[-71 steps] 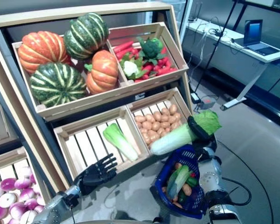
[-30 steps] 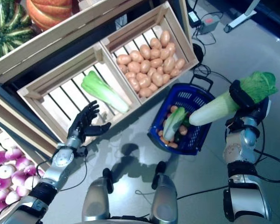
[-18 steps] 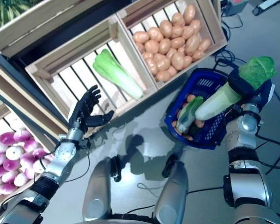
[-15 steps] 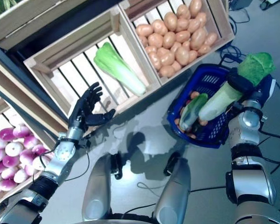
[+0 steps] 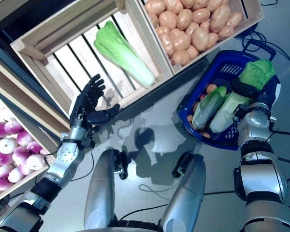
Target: Put vegetables into the basket
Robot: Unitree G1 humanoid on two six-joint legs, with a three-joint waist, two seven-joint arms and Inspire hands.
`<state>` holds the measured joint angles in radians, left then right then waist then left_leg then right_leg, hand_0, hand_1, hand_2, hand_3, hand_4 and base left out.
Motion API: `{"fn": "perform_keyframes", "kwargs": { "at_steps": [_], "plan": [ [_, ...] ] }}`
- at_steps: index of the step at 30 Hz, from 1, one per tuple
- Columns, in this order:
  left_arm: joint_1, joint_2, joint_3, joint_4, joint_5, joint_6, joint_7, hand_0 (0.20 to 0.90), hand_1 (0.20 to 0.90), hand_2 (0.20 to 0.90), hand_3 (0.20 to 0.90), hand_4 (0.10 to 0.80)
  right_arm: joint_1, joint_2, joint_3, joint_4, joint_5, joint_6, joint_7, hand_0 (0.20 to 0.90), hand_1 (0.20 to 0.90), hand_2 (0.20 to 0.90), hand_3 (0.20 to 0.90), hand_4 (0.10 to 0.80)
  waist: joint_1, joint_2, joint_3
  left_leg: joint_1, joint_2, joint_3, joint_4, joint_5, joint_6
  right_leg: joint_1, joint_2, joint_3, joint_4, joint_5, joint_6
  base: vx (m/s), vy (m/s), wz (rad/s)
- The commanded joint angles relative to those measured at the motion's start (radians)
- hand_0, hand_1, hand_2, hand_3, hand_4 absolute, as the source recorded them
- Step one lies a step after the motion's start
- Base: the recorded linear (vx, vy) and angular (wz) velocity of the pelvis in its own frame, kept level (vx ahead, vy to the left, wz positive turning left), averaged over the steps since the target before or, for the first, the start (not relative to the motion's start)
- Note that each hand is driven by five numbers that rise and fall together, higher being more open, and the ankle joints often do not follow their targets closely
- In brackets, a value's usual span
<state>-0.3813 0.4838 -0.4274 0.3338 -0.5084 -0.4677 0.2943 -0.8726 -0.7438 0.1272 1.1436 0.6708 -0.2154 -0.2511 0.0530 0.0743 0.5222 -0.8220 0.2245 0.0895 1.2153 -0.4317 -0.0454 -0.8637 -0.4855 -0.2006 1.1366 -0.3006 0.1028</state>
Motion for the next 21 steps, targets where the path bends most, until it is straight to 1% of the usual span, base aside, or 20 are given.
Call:
{"fn": "perform_keyframes", "kwargs": {
  "at_steps": [1, 3, 4, 5, 6, 7, 9, 10, 11, 12, 13, 14, 16, 17, 19, 20, 21],
  "plan": [
    [-0.081, 0.052, 0.014, -0.115, 0.111, -0.149, 0.086, 0.9, 0.9, 0.9, 0.9, 0.8, -0.119, -0.126, 0.024, -0.003, -0.032, -0.08, -0.054, 0.9, 0.9, 0.9, 0.9, 0.8, 0.018, 0.011, -0.045, 0.029, 0.018, -0.047, -0.061, -0.01, -0.066, 0.066, 0.008, 0.071, 0.013, -0.045, 0.015, 0.0, 0.0, 0.0],
    [-0.115, 0.074, 0.019, -0.106, 0.205, -0.111, 0.173, 0.9, 0.9, 0.9, 0.9, 0.8, -0.113, -0.119, 0.024, 0.011, -0.023, -0.085, -0.035, 0.9, 0.9, 0.9, 0.9, 0.8, 0.016, 0.007, -0.049, 0.035, 0.021, -0.048, -0.067, -0.01, -0.068, 0.069, 0.012, 0.07, 0.009, -0.046, 0.017, 0.019, -0.001, -0.01],
    [-0.14, 0.096, 0.018, -0.096, 0.296, -0.094, 0.237, 0.9, 0.9, 0.9, 0.9, 0.8, -0.113, -0.117, 0.024, 0.02, -0.016, -0.083, -0.015, 0.9, 0.9, 0.9, 0.9, 0.8, 0.014, 0.004, -0.05, 0.041, 0.024, -0.048, -0.072, -0.008, -0.069, 0.072, 0.012, 0.069, 0.007, -0.046, 0.018, 0.032, -0.001, -0.01],
    [-0.166, 0.126, 0.022, -0.082, 0.353, -0.083, 0.279, 0.9, 0.9, 0.9, 0.9, 0.8, -0.111, -0.118, 0.027, 0.024, -0.008, -0.079, -0.003, 0.9, 0.9, 0.9, 0.9, 0.8, 0.012, 0.003, -0.053, 0.044, 0.027, -0.047, -0.077, -0.005, -0.071, 0.074, 0.014, 0.07, 0.003, -0.045, 0.019, 0.0, 0.0, 0.0],
    [-0.176, 0.135, 0.02, -0.077, 0.375, -0.078, 0.293, 0.9, 0.9, 0.9, 0.9, 0.8, -0.111, -0.118, 0.028, 0.026, -0.006, -0.078, 0.002, 0.9, 0.9, 0.9, 0.9, 0.8, 0.011, 0.002, -0.052, 0.045, 0.028, -0.047, -0.078, -0.004, -0.072, 0.075, 0.014, 0.071, 0.002, -0.045, 0.019, 0.013, 0.006, -0.03],
    [-0.211, 0.182, 0.023, -0.065, 0.452, -0.041, 0.348, 0.9, 0.9, 0.9, 0.9, 0.8, -0.109, -0.125, 0.034, 0.025, 0.012, -0.061, 0.027, 0.9, 0.9, 0.9, 0.9, 0.8, 0.006, 0.0, -0.056, 0.048, 0.034, -0.044, -0.086, 0.0, -0.075, 0.076, 0.015, 0.072, -0.003, -0.042, 0.02, 0.013, 0.014, -0.05],
    [-0.255, 0.234, 0.026, -0.043, 0.492, 0.0, 0.391, 0.9, 0.9, 0.9, 0.9, 0.8, -0.107, -0.13, 0.04, 0.026, 0.023, -0.053, 0.055, 0.9, 0.9, 0.9, 0.9, 0.8, -0.001, -0.003, -0.06, 0.055, 0.04, -0.039, -0.097, 0.007, -0.078, 0.08, 0.019, 0.074, -0.011, -0.04, 0.02, 0.02, 0.034, -0.06],
    [-0.286, 0.266, 0.025, -0.022, 0.536, 0.035, 0.42, 0.9, 0.9, 0.9, 0.9, 0.8, -0.108, -0.131, 0.047, 0.028, 0.028, -0.051, 0.064, 0.9, 0.9, 0.9, 0.9, 0.8, -0.005, -0.004, -0.064, 0.061, 0.045, -0.035, -0.107, 0.011, -0.079, 0.083, 0.021, 0.076, -0.017, -0.038, 0.022, 0.017, 0.034, -0.08],
    [-0.291, 0.269, 0.023, -0.019, 0.541, 0.039, 0.424, 0.9, 0.9, 0.9, 0.9, 0.8, -0.109, -0.131, 0.047, 0.029, 0.03, -0.051, 0.066, 0.9, 0.9, 0.9, 0.9, 0.8, -0.005, -0.004, -0.063, 0.063, 0.046, -0.035, -0.109, 0.012, -0.079, 0.083, 0.021, 0.076, -0.018, -0.037, 0.022, 0.024, 0.05, -0.11],
    [-0.331, 0.315, 0.015, 0.012, 0.597, 0.071, 0.477, 0.9, 0.9, 0.9, 0.9, 0.8, -0.112, -0.131, 0.054, 0.029, 0.046, -0.044, 0.075, 0.9, 0.9, 0.9, 0.9, 0.8, -0.01, -0.006, -0.068, 0.071, 0.052, -0.032, -0.121, 0.018, -0.082, 0.088, 0.024, 0.078, -0.026, -0.035, 0.023, 0.018, 0.038, -0.08],
    [-0.342, 0.327, 0.015, 0.021, 0.605, 0.079, 0.486, 0.9, 0.9, 0.9, 0.9, 0.8, -0.112, -0.131, 0.054, 0.028, 0.048, -0.043, 0.077, 0.9, 0.9, 0.9, 0.9, 0.8, -0.012, -0.007, -0.068, 0.073, 0.054, -0.031, -0.123, 0.02, -0.083, 0.09, 0.025, 0.079, -0.029, -0.034, 0.024, 0.021, 0.051, -0.09],
    [-0.36, 0.346, 0.014, 0.036, 0.639, 0.105, 0.51, 0.9, 0.9, 0.9, 0.9, 0.8, -0.111, -0.13, 0.055, 0.024, 0.051, -0.044, 0.081, 0.9, 0.9, 0.9, 0.9, 0.8, -0.014, -0.008, -0.069, 0.076, 0.057, -0.03, -0.127, 0.023, -0.085, 0.092, 0.026, 0.08, -0.032, -0.032, 0.025, 0.013, 0.051, -0.09],
    [-0.42, 0.41, 0.004, 0.084, 0.718, 0.165, 0.557, 0.9, 0.9, 0.9, 0.9, 0.8, -0.099, -0.125, 0.066, -0.006, 0.052, -0.041, 0.091, 0.9, 0.9, 0.9, 0.9, 0.8, -0.026, -0.011, -0.075, 0.088, 0.069, -0.026, -0.143, 0.029, -0.089, 0.099, 0.032, 0.085, -0.043, -0.031, 0.026, 0.008, 0.077, -0.12],
    [-0.424, 0.412, 0.002, 0.088, 0.728, 0.171, 0.559, 0.9, 0.9, 0.9, 0.9, 0.8, -0.097, -0.124, 0.065, -0.007, 0.052, -0.042, 0.092, 0.9, 0.9, 0.9, 0.9, 0.8, -0.026, -0.012, -0.074, 0.089, 0.07, -0.025, -0.144, 0.029, -0.089, 0.1, 0.032, 0.085, -0.044, -0.031, 0.027, 0.0, 0.067, -0.14],
    [-0.461, 0.447, -0.019, 0.131, 0.788, 0.21, 0.572, 0.9, 0.9, 0.9, 0.9, 0.8, -0.093, -0.124, 0.072, -0.024, 0.06, -0.04, 0.105, 0.9, 0.9, 0.9, 0.9, 0.8, -0.033, -0.014, -0.078, 0.098, 0.077, -0.022, -0.153, 0.032, -0.091, 0.106, 0.034, 0.088, -0.053, -0.029, 0.028, 0.003, 0.065, -0.14],
    [-0.494, 0.476, -0.047, 0.169, 0.875, 0.233, 0.599, 0.9, 0.9, 0.9, 0.9, 0.8, -0.098, -0.126, 0.078, -0.029, 0.077, -0.038, 0.128, 0.9, 0.9, 0.9, 0.9, 0.8, -0.04, -0.016, -0.081, 0.102, 0.084, -0.02, -0.156, 0.033, -0.094, 0.108, 0.036, 0.09, -0.056, -0.029, 0.029, 0.007, 0.076, -0.12],
    [-0.508, 0.486, -0.062, 0.184, 0.895, 0.233, 0.607, 0.9, 0.9, 0.9, 0.9, 0.8, -0.099, -0.126, 0.081, -0.028, 0.084, -0.039, 0.138, 0.9, 0.9, 0.9, 0.9, 0.8, -0.043, -0.016, -0.083, 0.104, 0.086, -0.019, -0.158, 0.034, -0.094, 0.109, 0.037, 0.091, -0.057, -0.028, 0.03, 0.016, 0.089, -0.16]
  ]
}}
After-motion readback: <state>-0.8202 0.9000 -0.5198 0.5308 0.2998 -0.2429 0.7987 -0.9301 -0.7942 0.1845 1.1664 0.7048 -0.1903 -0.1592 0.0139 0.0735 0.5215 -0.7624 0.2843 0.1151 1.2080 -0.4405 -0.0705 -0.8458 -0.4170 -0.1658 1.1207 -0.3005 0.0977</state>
